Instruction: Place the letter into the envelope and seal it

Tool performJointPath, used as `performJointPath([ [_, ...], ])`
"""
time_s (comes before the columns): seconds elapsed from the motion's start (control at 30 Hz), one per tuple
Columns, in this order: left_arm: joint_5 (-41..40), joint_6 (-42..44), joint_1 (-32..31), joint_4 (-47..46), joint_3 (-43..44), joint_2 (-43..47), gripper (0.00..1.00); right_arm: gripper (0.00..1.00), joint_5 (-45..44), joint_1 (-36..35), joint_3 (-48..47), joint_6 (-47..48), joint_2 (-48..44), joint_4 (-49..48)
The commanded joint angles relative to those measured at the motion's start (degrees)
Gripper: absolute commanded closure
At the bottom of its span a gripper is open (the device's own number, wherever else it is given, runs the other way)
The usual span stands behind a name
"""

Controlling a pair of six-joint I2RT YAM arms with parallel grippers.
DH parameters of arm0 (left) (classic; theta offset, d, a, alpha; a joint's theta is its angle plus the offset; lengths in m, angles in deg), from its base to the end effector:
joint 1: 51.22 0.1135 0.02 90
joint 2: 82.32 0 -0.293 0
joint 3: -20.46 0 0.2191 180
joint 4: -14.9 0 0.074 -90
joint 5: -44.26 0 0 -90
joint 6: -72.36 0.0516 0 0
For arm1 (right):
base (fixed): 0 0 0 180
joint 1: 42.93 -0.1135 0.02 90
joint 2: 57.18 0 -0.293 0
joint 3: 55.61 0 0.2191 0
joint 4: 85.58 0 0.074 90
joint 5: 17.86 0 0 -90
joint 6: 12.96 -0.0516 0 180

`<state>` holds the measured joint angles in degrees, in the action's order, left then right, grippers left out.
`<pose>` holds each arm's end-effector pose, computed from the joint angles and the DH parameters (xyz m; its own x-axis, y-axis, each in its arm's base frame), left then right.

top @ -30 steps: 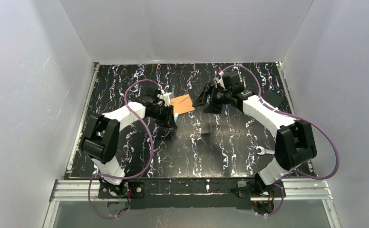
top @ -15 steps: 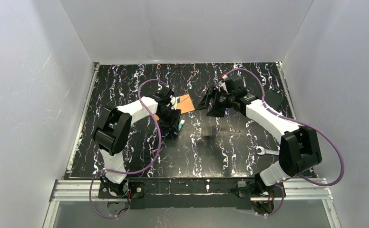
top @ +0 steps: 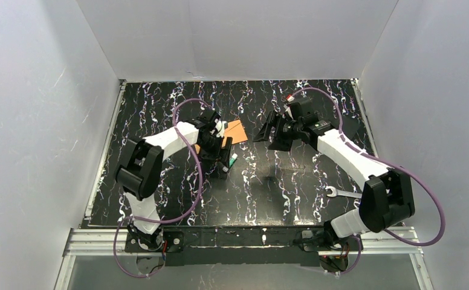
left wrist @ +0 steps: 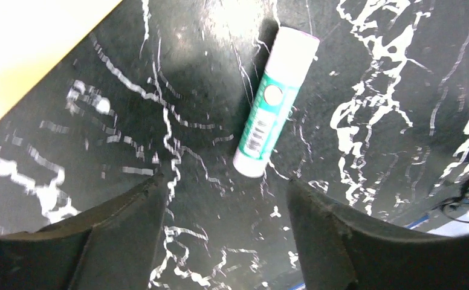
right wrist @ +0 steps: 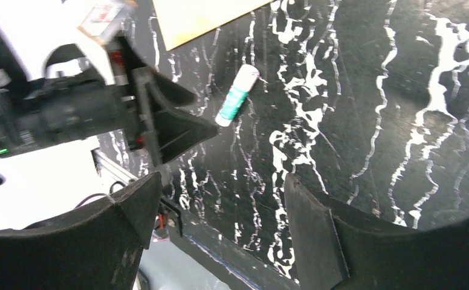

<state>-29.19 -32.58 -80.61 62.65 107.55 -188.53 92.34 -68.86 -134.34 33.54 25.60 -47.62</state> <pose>0.3041 -0.1882 0.2095 -0.9206 0.2349 -0.3120 0.3421 0.8703 -0.3544 0.2554 0.1440 0.3068 -0.8779 0.2915 -0.3799 -0.0507 0.7323 0.6791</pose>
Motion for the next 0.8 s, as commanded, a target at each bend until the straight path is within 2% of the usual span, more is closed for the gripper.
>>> performJointPath([
  [0.0, -4.85, -4.79, -0.07, 3.51, 2.29, 13.18, 0.16, 0.17, -7.65, 0.18, -1.34, 4.86, -4.54, 5.5],
  [0.03, -8.11, -6.31, -0.06, 3.45, 1.58, 17.43, 0.07, 0.17, -11.02, 0.25, -2.72, 7.47, -5.6, 7.68],
  [0.07, -11.87, -7.99, -0.06, 3.52, 0.89, 21.61, 0.02, 0.17, -15.29, 0.34, -4.42, 9.36, -6.6, 10.0],
  [0.23, -26.63, -11.63, 0.03, 9.67, 3.61, 38.65, 0.02, 0.16, -36.52, 0.53, -13.54, 14.39, -12.93, 18.54],
  [0.33, -39.69, -15.55, -0.17, 14.09, 3.32, 46.27, 0.02, 0.15, -43.44, 0.53, -16.51, 16.94, -17.19, 18.74],
  [0.5, -49.68, -15.46, -0.19, 18.12, 0.08, 58.03, 0.02, 0.15, -48.42, 0.53, -21.45, 20.0, -20.79, 19.38],
  [0.63, -51.46, -14.79, -0.23, 21.33, 1.3, 65.09, 0.02, 0.14, -49.08, 0.53, -25.79, 20.69, -21.63, 22.32],
  [0.77, -51.34, -13.34, -0.18, 24.97, 4.1, 67.82, 0.02, 0.1, -48.06, 0.53, -28.53, 22.03, -22.35, 24.86],
])
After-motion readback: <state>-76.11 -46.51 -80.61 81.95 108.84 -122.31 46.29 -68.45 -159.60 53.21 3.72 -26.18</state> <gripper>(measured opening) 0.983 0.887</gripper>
